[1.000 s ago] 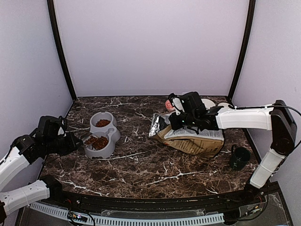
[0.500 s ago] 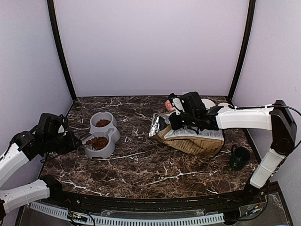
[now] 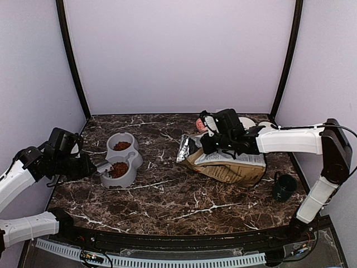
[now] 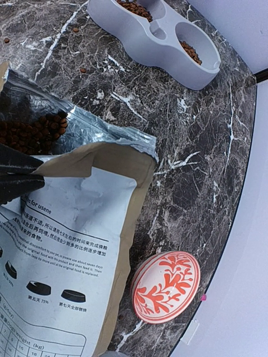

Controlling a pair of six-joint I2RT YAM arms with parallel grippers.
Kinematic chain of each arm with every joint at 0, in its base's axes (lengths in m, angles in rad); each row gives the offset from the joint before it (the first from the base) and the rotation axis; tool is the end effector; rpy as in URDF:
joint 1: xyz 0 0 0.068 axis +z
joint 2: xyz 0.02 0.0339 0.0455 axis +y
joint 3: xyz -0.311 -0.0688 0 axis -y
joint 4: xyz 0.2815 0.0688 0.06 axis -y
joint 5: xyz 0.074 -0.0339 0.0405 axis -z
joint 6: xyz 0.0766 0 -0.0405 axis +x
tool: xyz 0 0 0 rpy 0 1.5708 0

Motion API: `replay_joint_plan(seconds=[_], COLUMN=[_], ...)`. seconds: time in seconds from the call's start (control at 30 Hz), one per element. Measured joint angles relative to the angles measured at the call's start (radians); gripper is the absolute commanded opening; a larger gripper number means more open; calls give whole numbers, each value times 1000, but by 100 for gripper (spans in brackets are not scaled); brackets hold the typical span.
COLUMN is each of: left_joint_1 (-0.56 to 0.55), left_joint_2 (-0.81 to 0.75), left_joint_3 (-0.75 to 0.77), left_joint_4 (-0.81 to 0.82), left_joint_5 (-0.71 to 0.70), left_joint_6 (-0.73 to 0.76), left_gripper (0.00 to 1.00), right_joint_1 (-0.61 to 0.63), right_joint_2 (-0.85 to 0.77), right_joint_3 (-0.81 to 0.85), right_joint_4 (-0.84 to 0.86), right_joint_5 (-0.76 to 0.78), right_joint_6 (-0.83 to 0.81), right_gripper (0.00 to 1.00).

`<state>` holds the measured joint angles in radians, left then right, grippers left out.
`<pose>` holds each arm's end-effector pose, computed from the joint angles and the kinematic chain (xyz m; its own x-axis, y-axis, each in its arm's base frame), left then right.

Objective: Serve the pet food
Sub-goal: Place the pet food in the pet food bowl.

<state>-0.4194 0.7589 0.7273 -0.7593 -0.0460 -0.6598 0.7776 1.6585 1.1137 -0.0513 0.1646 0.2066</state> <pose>0.1690 -0.0715 0.2716 -0.7443 -0.3386 -0.5757 -0.1000 0.9087 -0.4052 0.3244 0.3017 0.2448 -0.5137 -0.2218 -0.8288 -0.5007 0.8619 0.0797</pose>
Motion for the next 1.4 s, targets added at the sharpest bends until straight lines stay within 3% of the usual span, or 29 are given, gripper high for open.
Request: replay_joint_plan(seconds=[0.93, 1.2, 1.4], left_joint_1=[1, 0, -5], left_joint_2=[235, 237, 274], left_joint_3=[283, 287, 234], left_joint_4=[-233, -107, 150], left_joint_5=[22, 157, 294], left_joint_6=[100, 98, 71], left_gripper=[0, 0, 0], right_joint_1=[0, 0, 0], right_joint_2=[0, 0, 0], right_joint_3=[0, 0, 0], right_joint_4=[0, 0, 0], right_joint_5=[0, 0, 0], right_joint_6=[0, 0, 0], right_gripper=[0, 0, 0])
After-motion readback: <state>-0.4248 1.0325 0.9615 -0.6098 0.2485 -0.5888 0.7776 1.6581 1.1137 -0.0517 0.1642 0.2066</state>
